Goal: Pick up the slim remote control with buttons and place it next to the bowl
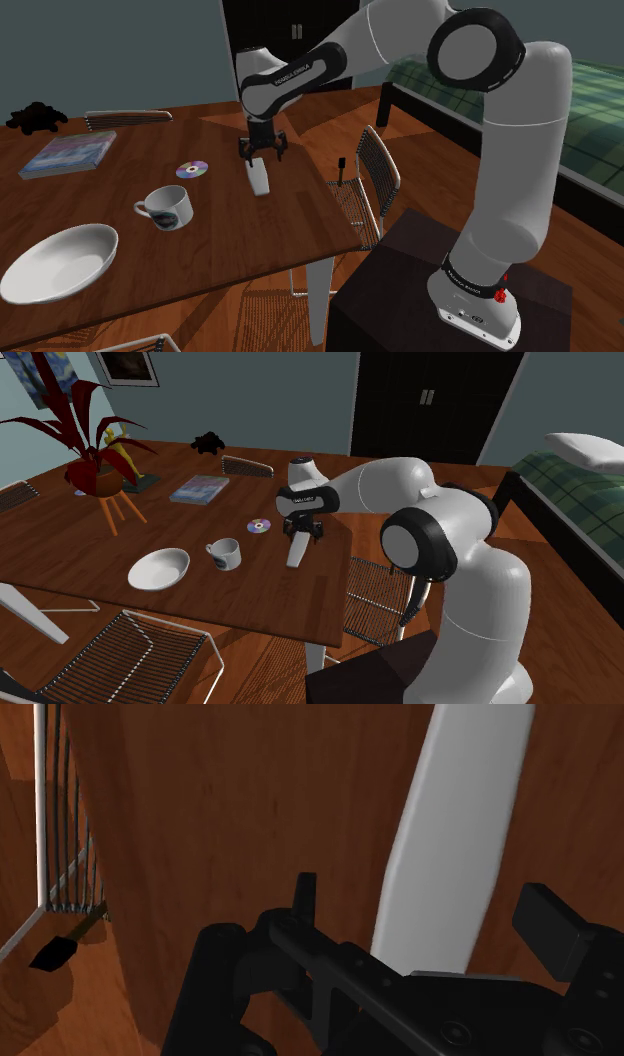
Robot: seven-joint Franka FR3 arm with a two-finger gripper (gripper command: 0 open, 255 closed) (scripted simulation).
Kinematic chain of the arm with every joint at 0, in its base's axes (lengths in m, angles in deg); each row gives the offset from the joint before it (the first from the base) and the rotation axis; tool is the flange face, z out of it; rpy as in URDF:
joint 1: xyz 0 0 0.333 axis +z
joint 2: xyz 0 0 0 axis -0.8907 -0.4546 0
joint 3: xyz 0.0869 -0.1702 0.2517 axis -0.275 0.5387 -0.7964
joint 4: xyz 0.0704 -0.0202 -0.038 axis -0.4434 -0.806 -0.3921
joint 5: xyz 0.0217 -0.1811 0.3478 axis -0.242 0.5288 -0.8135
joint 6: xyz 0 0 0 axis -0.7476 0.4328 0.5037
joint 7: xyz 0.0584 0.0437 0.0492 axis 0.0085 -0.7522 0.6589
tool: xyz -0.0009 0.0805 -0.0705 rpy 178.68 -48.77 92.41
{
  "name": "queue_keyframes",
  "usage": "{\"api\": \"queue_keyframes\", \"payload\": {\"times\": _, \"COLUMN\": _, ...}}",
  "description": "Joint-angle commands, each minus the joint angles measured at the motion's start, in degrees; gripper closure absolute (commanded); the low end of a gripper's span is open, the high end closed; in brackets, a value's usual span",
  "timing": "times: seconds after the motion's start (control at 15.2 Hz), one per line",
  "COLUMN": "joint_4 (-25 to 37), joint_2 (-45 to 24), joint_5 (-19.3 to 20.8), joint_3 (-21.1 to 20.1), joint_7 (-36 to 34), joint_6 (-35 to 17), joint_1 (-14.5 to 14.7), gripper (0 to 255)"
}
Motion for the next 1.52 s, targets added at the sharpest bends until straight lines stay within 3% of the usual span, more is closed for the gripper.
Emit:
{"api": "queue_keyframes", "payload": {"times": 0.0, "joint_4": 5.4, "joint_2": -5.0, "joint_5": 0.4, "joint_3": 0.1, "joint_7": -2.1, "joint_6": 0.6, "joint_1": 0.9, "gripper": 0}}
{"api": "queue_keyframes", "payload": {"times": 0.13, "joint_4": 8.7, "joint_2": -7.9, "joint_5": 0.5, "joint_3": 0.3, "joint_7": -3.0, "joint_6": 1.1, "joint_1": 1.4, "gripper": 0}}
{"api": "queue_keyframes", "payload": {"times": 0.59, "joint_4": 6.5, "joint_2": -10.5, "joint_5": 1.1, "joint_3": 0.7, "joint_7": -3.4, "joint_6": -3.6, "joint_1": 1.5, "gripper": 0}}
{"api": "queue_keyframes", "payload": {"times": 1.12, "joint_4": 6.5, "joint_2": -10.5, "joint_5": 1.1, "joint_3": 0.7, "joint_7": -3.3, "joint_6": -3.6, "joint_1": 1.5, "gripper": 0}}
{"api": "queue_keyframes", "payload": {"times": 1.19, "joint_4": 6.5, "joint_2": -10.5, "joint_5": 1.1, "joint_3": 0.7, "joint_7": -3.3, "joint_6": -3.6, "joint_1": 1.5, "gripper": 255}}
{"api": "queue_keyframes", "payload": {"times": 1.45, "joint_4": 6.5, "joint_2": -10.5, "joint_5": 1.1, "joint_3": 0.7, "joint_7": -3.4, "joint_6": -3.6, "joint_1": 1.5, "gripper": 255}}
